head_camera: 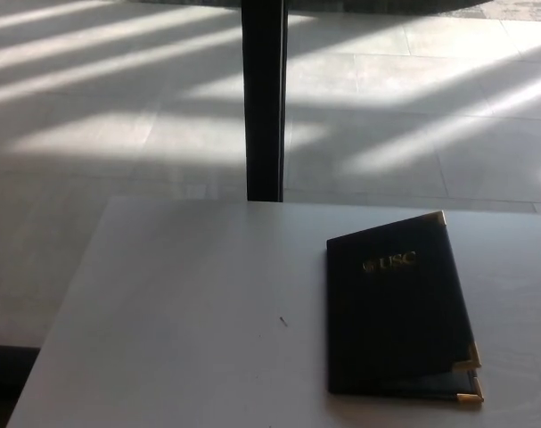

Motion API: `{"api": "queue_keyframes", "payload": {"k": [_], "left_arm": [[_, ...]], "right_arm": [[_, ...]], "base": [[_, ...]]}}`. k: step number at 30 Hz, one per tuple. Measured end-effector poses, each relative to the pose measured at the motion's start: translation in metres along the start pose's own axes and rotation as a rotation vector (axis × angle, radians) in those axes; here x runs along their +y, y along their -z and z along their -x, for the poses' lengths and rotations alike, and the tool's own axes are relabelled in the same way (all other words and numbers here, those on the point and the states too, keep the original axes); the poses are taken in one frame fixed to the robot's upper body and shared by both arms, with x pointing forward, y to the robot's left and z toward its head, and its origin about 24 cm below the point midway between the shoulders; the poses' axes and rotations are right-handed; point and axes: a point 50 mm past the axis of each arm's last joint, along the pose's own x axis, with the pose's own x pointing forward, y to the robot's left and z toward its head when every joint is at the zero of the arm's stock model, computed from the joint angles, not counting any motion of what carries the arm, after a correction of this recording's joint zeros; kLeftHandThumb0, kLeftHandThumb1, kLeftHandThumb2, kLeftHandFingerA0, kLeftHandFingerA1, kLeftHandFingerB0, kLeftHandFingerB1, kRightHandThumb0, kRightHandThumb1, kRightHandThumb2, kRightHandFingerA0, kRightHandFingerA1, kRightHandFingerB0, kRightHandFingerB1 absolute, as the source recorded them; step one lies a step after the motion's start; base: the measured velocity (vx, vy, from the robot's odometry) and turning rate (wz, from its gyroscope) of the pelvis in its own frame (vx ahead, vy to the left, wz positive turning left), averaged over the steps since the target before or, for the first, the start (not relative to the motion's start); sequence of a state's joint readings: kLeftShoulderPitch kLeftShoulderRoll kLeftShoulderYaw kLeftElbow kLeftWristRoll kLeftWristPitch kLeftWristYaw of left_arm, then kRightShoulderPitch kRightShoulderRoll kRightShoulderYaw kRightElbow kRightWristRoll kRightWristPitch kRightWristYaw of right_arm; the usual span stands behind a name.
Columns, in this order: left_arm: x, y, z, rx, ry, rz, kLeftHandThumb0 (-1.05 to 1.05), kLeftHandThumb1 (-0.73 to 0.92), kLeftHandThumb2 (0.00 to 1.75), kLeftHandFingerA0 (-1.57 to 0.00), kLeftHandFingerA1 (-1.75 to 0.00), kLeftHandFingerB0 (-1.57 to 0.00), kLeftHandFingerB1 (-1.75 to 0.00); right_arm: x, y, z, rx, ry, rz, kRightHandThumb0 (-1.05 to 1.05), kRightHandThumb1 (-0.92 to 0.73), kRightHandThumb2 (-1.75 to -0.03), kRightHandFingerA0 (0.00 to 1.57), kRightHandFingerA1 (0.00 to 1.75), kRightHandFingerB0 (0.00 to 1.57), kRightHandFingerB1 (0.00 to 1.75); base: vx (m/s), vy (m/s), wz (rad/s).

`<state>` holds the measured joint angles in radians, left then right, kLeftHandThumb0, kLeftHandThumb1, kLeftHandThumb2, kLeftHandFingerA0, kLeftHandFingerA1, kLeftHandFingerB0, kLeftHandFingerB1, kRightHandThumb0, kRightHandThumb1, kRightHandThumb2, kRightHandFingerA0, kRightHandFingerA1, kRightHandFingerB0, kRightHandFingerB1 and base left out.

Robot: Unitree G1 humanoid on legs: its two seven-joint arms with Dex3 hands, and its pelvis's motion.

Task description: There is a diary kept infront of the robot and the robot uses its right hand to grab its cover and puses it to the left to open it.

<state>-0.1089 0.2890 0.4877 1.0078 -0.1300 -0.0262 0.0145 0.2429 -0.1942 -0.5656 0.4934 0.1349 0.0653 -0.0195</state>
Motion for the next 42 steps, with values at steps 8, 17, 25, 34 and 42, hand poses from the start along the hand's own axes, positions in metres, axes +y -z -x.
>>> {"api": "queue_keyframes", "payload": {"k": [8, 17, 25, 34, 42], "left_arm": [[0.012, -0.015, -0.005, -0.028, -0.066, 0.189, -1.05, 0.72, 1.61, -0.87, -1.5, -0.2, -1.08], [0.02, -0.015, -0.005, -0.023, -0.113, 0.325, -1.05, 0.73, 1.61, -0.85, -1.49, -0.09, -1.01], [0.026, -0.013, -0.006, -0.009, -0.15, 0.417, -1.05, 0.73, 1.61, -0.85, -1.49, -0.09, -1.01], [0.037, -0.019, -0.007, -0.001, -0.191, 0.497, -1.05, 0.73, 1.61, -0.85, -1.49, -0.09, -1.01], [0.035, -0.021, -0.008, 0.001, -0.188, 0.517, -1.05, 0.73, 1.61, -0.78, -1.45, -0.03, -0.98]], "right_arm": [[-0.03, -0.026, 0.001, -0.094, 0.126, -0.206, -0.8, -0.92, -0.84, 0.63, 1.02, 0.43, 0.84], [-0.065, -0.066, 0.0, -0.224, 0.253, -0.455, -0.87, -0.92, -0.74, 0.7, 0.93, 0.52, 0.78], [-0.086, -0.133, 0.004, -0.427, 0.283, -0.675, -0.87, -0.92, -0.74, 0.7, 0.93, 0.52, 0.78], [-0.101, -0.159, 0.014, -0.471, 0.29, -0.855, -0.87, -0.92, -0.74, 0.7, 0.93, 0.52, 0.78], [-0.018, -0.201, 0.021, -0.497, -0.006, -0.845, -0.61, -0.92, -0.82, 0.28, 0.43, 0.19, 0.36]], "base": [[0.0, 0.0, 0.0], [0.0, 0.0, 0.0], [0.0, 0.0, 0.0], [0.0, 0.0, 0.0], [0.0, -0.001, -0.02]]}}
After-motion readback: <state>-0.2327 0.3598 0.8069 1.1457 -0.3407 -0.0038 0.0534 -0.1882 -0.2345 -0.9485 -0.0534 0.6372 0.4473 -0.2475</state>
